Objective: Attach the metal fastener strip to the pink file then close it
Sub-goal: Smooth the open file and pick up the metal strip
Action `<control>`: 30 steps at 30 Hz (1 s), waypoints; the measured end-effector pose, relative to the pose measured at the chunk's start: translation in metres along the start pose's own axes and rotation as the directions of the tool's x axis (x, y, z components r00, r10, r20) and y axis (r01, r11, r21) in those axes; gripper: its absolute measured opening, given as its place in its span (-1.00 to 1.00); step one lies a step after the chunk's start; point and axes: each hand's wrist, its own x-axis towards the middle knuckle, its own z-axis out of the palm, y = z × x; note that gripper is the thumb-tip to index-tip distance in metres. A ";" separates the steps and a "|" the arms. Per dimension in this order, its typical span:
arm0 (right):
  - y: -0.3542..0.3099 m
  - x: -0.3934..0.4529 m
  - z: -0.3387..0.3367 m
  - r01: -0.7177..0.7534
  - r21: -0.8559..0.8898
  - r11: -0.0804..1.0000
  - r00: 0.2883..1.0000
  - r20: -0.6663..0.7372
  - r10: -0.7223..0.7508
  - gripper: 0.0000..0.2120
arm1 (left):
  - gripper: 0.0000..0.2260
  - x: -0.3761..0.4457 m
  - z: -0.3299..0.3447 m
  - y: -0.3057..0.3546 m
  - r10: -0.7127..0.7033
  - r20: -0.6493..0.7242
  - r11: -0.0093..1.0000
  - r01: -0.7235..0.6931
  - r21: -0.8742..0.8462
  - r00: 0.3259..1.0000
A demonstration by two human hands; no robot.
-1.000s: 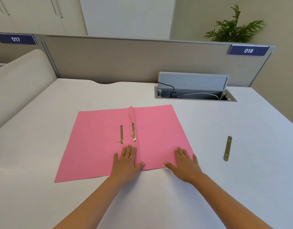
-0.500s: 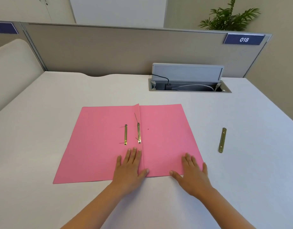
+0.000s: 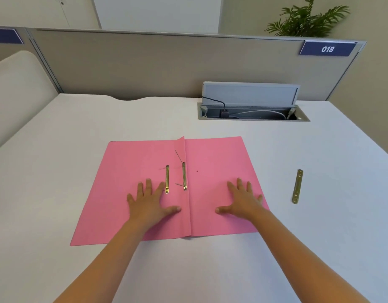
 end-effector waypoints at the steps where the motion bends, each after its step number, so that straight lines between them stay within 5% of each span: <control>1: 0.001 0.000 0.000 -0.003 -0.003 1.000 1.000 0.001 0.003 0.02 | -0.08 0.000 -0.002 0.001 -0.004 0.017 1.000 0.004 0.014 1.000; 16: 0.004 -0.018 0.010 -0.037 -0.018 0.999 0.999 0.015 0.037 0.03 | -0.04 -0.012 -0.006 0.006 -0.019 0.096 0.994 0.009 0.110 0.995; 20: 0.009 -0.014 -0.006 -0.022 0.058 0.998 0.998 -0.051 0.025 -0.15 | 0.05 -0.006 -0.017 0.016 -0.049 0.144 0.993 0.033 0.115 0.988; 25: 0.057 0.009 -0.053 -0.224 0.222 0.949 0.916 -0.283 0.283 -0.39 | 0.08 0.000 -0.022 0.023 -0.060 0.147 0.985 0.034 0.171 0.987; 30: 0.107 0.018 -0.069 -0.520 0.218 0.826 0.786 -0.257 0.563 -0.44 | 0.08 0.002 -0.018 0.019 -0.050 0.125 0.978 0.023 0.206 0.991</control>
